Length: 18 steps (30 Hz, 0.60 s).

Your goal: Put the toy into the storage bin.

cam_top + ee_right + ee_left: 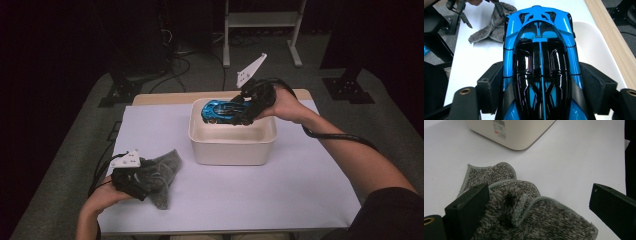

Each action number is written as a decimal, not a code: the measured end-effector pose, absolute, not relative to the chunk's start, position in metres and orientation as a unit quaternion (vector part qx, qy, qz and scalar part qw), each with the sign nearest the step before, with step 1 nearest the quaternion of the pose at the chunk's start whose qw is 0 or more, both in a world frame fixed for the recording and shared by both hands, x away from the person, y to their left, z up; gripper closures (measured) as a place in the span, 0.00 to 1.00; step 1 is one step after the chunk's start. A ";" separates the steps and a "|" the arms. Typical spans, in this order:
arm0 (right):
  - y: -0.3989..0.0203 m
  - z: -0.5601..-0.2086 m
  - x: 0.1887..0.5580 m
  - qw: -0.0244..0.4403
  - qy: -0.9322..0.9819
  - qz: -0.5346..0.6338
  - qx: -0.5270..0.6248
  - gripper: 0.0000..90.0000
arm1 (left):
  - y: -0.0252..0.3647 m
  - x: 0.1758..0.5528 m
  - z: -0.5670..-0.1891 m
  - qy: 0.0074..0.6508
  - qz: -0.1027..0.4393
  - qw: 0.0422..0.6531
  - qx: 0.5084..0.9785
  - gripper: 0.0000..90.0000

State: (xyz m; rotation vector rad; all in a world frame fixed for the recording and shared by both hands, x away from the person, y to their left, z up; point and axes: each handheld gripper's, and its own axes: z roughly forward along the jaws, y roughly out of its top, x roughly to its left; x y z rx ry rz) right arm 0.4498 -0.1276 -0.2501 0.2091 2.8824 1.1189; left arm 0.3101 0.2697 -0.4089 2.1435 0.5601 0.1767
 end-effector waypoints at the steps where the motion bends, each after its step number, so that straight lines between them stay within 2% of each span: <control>1: -0.127 -0.252 0.451 0.021 0.930 0.360 0.068 0.28 | 0.270 0.310 -0.409 0.225 0.071 0.443 0.865 0.03; 18: -0.126 -0.276 0.470 0.007 0.933 0.351 0.083 0.28 | 0.270 0.309 -0.408 0.225 0.073 0.442 0.865 0.03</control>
